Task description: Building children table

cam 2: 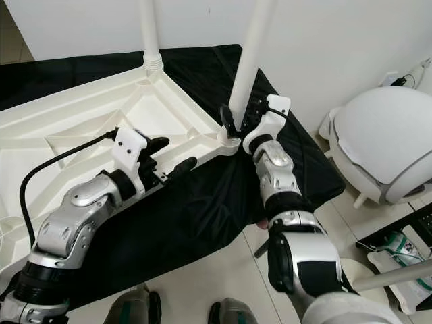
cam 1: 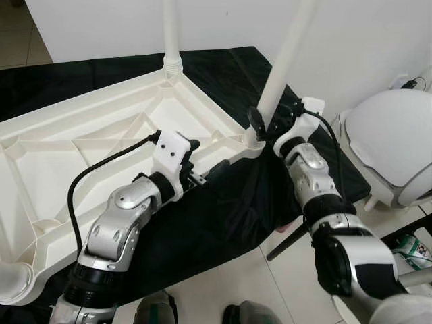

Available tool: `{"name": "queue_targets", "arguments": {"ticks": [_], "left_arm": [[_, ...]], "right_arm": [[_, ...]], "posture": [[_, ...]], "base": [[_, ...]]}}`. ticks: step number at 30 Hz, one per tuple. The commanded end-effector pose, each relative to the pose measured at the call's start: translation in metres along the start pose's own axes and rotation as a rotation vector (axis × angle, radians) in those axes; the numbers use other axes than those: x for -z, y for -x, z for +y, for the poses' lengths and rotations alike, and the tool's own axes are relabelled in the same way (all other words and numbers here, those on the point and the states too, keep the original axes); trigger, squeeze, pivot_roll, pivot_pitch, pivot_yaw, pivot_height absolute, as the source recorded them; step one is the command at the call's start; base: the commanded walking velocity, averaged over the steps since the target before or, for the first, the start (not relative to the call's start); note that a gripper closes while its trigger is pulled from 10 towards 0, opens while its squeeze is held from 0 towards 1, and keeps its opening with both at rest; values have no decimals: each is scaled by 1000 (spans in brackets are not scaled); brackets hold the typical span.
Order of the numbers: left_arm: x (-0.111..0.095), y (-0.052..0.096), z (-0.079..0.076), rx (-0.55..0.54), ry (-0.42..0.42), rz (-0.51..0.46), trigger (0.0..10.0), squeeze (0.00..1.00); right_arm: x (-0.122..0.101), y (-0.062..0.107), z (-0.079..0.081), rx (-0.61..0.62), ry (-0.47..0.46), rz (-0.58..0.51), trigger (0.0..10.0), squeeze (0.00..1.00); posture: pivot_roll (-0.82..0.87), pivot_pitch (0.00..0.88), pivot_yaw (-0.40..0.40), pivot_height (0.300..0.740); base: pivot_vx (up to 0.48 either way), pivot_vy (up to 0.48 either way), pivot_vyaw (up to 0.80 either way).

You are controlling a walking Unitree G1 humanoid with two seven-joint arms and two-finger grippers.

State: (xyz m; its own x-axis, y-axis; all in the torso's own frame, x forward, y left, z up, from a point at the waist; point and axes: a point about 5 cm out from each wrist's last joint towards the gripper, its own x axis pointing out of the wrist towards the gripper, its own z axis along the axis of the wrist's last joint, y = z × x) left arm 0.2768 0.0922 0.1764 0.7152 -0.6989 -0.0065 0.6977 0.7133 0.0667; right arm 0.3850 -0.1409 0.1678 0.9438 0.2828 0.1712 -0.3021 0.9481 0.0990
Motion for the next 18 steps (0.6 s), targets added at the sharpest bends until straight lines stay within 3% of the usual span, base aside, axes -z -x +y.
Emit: {"name": "queue_targets", "arguments": {"ticks": [1, 6, 13, 18], "left_arm": [[2, -1, 8, -125, 4, 6, 10000, 0], [2, -1, 12, -177, 2, 3, 10000, 0], [0, 0, 11, -172, -1, 3, 10000, 0], [0, -2, 8, -154, -11, 6, 10000, 0]], "right_arm": [[3, 1, 4, -24, -21, -9, 10000, 0], [12, 8, 11, -48, -21, -9, 10000, 0], [12, 12, 12, -96, -36, -19, 10000, 0], [7, 15, 0, -121, 2, -24, 10000, 0]], "posture": [[33, 38, -35, 740], [29, 44, -36, 740], [12, 45, -33, 740], [6, 44, -39, 740]], "base": [[0, 0, 0], [0, 0, 0], [0, 0, 0], [0, 0, 0]]}}
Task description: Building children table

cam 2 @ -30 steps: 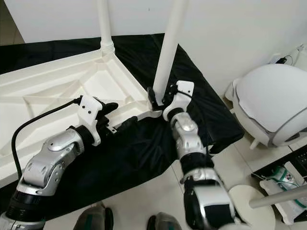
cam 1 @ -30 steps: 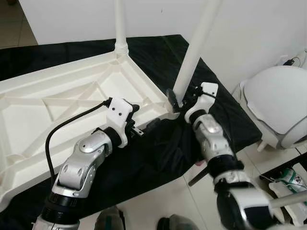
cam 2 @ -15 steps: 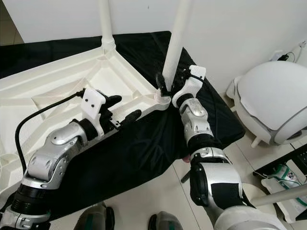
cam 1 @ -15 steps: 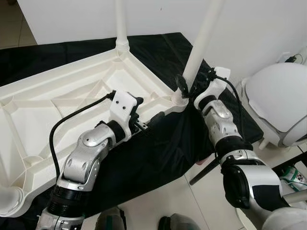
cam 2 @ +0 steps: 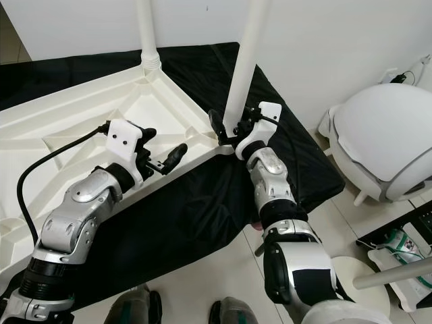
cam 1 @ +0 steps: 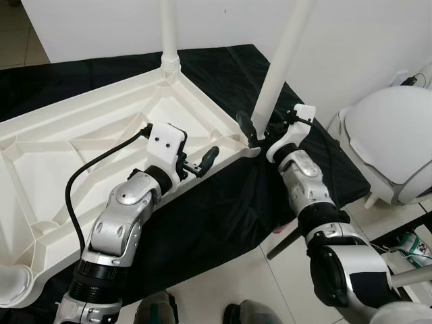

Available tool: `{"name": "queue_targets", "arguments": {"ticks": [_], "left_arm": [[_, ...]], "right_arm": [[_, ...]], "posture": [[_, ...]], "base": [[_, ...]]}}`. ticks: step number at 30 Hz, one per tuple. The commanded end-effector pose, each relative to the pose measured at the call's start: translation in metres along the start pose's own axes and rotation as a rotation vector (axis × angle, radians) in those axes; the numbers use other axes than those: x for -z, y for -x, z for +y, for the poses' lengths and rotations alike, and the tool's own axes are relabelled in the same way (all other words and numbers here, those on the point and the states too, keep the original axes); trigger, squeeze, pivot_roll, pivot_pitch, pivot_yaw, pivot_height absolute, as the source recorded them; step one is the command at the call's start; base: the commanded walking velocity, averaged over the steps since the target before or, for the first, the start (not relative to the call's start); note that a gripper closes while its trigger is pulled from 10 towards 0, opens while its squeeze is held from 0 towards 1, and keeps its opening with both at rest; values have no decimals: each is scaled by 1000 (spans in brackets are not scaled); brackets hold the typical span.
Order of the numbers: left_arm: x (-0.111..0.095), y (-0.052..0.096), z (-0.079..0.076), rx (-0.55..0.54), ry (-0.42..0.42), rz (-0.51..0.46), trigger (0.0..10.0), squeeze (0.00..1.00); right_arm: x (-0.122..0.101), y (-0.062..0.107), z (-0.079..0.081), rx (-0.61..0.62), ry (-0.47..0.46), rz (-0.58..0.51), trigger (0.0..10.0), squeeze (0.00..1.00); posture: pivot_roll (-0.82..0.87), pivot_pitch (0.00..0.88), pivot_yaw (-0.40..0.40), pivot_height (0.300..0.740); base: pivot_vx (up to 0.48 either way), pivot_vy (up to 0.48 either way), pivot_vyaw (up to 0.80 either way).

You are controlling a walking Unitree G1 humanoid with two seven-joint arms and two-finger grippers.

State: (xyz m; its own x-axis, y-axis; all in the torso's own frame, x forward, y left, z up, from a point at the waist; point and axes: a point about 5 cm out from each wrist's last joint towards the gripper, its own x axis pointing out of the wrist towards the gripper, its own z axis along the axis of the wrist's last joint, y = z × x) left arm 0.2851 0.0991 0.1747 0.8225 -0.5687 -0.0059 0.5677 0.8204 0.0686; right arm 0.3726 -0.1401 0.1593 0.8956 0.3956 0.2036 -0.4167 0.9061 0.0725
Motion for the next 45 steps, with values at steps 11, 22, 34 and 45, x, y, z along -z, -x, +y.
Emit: {"name": "queue_targets", "arguments": {"ticks": [11, 22, 34, 45], "left_arm": [[-3, 3, -14, 97, -12, 1, 10000, 0], [-2, 7, -24, 191, -23, 25, 10000, 0], [-4, 7, -22, 185, -29, 28, 10000, 0], [-3, 9, -22, 173, -15, 28, 10000, 0]], "right_arm": [[-8, 0, -18, -79, 16, 47, 10000, 0], [6, 1, -20, -209, 46, 219, 1059, 0], [7, 0, -19, -245, 72, 241, 0, 0], [17, 6, 22, -284, 66, 168, 0, 0]], "posture": [[12, 34, -45, 740], [23, 18, -46, 740], [29, 19, -56, 740], [12, 36, -69, 740]], "base": [[0, 0, 0], [0, 0, 0], [0, 0, 0], [0, 0, 0]]}}
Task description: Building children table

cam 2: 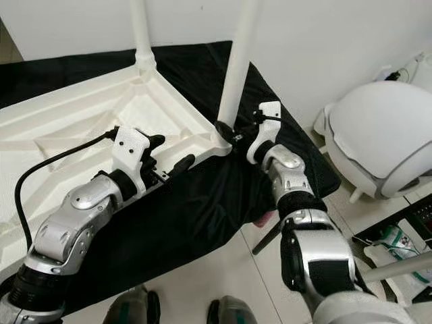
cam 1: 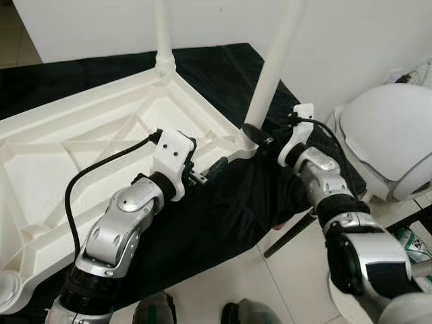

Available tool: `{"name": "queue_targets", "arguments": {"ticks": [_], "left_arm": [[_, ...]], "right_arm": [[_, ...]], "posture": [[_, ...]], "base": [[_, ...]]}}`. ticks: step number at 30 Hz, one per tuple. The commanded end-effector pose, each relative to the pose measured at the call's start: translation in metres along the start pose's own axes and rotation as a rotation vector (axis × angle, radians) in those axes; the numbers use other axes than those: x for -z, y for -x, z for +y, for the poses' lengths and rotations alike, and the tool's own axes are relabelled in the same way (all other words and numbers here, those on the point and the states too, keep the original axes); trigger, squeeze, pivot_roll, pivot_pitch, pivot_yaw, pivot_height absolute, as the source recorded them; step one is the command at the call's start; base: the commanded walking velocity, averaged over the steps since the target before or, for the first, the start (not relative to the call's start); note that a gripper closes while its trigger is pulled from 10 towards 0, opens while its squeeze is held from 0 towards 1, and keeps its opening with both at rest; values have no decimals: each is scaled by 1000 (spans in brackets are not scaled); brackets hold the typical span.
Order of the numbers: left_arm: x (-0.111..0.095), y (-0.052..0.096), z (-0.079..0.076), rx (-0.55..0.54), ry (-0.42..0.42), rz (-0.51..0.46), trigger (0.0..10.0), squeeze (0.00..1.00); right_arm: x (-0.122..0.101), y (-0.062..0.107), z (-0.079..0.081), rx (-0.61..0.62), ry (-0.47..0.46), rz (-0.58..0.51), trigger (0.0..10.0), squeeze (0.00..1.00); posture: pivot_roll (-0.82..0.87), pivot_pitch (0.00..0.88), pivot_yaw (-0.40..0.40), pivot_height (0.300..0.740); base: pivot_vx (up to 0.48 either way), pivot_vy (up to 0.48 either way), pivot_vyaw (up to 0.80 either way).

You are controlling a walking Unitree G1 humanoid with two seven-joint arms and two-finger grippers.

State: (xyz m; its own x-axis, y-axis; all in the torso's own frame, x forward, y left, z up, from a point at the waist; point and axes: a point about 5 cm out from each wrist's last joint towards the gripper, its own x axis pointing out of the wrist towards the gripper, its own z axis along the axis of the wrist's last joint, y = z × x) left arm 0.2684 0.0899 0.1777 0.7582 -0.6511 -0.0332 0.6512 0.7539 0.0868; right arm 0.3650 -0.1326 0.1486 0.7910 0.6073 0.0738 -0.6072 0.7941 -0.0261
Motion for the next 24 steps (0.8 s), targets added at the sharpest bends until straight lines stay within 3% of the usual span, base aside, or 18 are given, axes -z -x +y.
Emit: {"name": "queue_targets", "arguments": {"ticks": [1, 5, 7, 13, 16, 18, 24], "left_arm": [[1, -1, -6, 71, 8, 9, 10000, 0], [2, -1, -7, 78, 11, 13, 10000, 0], [3, 0, -7, 84, 11, 16, 10000, 0], [4, 0, -7, 85, 9, 19, 10000, 0], [4, 0, -7, 85, 9, 20, 10000, 0], [4, -1, -8, 85, 8, 18, 10000, 0], [4, -1, -7, 83, 7, 16, 10000, 0]], "right_arm": [[7, -2, 21, -46, -9, 21, 0, 0], [8, 1, 32, -13, -35, 7, 0, 0], [10, 3, 46, 29, -84, 4, 0, 0], [8, 6, 62, 79, -127, -5, 0, 0], [8, 7, 62, 96, -136, -3, 0, 0], [9, 10, 54, 243, -126, 29, 0, 0], [12, 14, 47, 459, -118, 61, 0, 0]], "posture": [[3, 39, -65, 740], [-2, 41, -65, 740], [-4, 44, -67, 740], [-7, 39, -73, 740], [-7, 37, -75, 740], [-5, 33, -79, 740], [-2, 30, -83, 740]], "base": [[0, 0, 0], [0, 0, 0], [0, 0, 0], [0, 0, 0], [0, 0, 0], [0, 0, 0], [0, 0, 0]]}}
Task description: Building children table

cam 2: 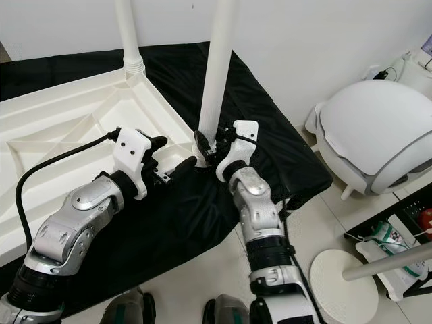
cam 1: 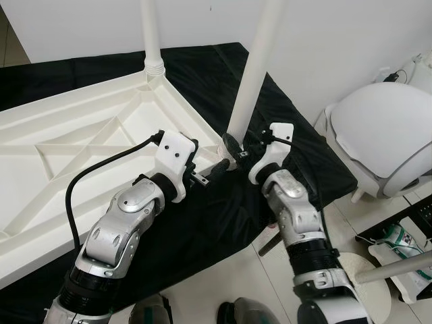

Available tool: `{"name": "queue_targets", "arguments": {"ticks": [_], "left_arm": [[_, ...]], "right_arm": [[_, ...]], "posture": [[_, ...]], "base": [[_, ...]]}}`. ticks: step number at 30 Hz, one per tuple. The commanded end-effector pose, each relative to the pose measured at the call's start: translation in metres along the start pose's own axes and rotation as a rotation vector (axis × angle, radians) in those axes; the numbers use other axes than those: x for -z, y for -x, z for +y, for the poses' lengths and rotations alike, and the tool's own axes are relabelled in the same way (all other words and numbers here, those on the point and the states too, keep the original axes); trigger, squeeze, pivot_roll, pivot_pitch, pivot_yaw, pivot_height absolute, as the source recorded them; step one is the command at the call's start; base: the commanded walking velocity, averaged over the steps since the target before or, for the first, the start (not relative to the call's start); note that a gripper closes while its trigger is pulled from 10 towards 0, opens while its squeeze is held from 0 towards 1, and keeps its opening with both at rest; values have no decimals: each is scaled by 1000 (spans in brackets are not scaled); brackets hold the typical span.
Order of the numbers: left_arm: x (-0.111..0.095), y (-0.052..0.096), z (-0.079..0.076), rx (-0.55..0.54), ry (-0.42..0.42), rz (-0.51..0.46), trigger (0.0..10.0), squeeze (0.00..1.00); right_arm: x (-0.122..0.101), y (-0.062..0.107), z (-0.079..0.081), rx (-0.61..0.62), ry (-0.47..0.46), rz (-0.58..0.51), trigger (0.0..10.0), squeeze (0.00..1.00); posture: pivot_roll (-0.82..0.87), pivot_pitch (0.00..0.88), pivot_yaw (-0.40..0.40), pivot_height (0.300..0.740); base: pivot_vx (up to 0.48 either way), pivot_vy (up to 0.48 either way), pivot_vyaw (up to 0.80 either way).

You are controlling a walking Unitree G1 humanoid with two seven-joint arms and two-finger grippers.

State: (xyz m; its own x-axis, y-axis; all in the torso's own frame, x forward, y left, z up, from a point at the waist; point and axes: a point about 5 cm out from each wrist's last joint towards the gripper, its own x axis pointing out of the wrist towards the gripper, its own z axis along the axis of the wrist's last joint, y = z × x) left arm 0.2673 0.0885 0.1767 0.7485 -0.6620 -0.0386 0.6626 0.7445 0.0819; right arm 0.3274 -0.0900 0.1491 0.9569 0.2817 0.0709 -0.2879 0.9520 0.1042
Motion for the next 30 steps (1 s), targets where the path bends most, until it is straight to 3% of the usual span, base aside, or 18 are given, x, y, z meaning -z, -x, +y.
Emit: {"name": "queue_targets", "arguments": {"ticks": [1, 3, 4, 8, 9, 15, 19, 20, 24, 30], "left_arm": [[3, -1, -5, 68, 3, 12, 10000, 0], [3, -1, -5, 67, 2, 12, 10000, 0], [3, -1, -6, 67, 4, 11, 10000, 0], [3, -1, -6, 66, 5, 11, 10000, 0], [3, -2, -6, 68, 3, 10, 10000, 0], [2, -2, -5, 70, 2, 7, 10000, 0], [2, -2, -6, 82, 0, 9, 10000, 0], [2, -1, -6, 85, -1, 11, 10000, 0], [2, 0, -7, 96, -3, 16, 10000, 0], [2, 5, -7, 117, -11, 26, 10000, 0]], "right_arm": [[13, 6, -14, 96, -2, 69, 0, 0], [14, 8, -8, 112, -7, 75, 0, 0], [12, 9, 0, 75, -3, 68, 3216, 0], [11, 9, 6, 40, 0, 63, 3216, 0], [8, 10, 10, -27, -15, 63, 10000, 1000], [3, 10, 4, -106, -11, 54, 10000, 1000], [-2, 5, -18, -161, 40, 62, 10000, 949], [-5, 3, -25, -182, 43, 64, 10000, 0], [-13, -3, -42, -296, 79, 59, 10000, 0], [-14, -13, -54, -344, 98, 84, 10000, 0]], "posture": [[-2, 30, -83, 740], [1, 29, -83, 740], [2, 26, -84, 740], [2, 26, -84, 740], [0, 23, -85, 740], [-4, 19, -83, 740], [-8, 25, -77, 740], [-7, 30, -76, 740], [1, 30, -76, 740], [10, 27, -75, 740]], "base": [[0, 0, 0], [0, 0, 0], [0, 0, 0], [0, 0, 0], [0, 0, 0], [0, 0, 0], [0, 0, 0], [0, 0, 0], [0, 0, 0], [0, 0, 0]]}}
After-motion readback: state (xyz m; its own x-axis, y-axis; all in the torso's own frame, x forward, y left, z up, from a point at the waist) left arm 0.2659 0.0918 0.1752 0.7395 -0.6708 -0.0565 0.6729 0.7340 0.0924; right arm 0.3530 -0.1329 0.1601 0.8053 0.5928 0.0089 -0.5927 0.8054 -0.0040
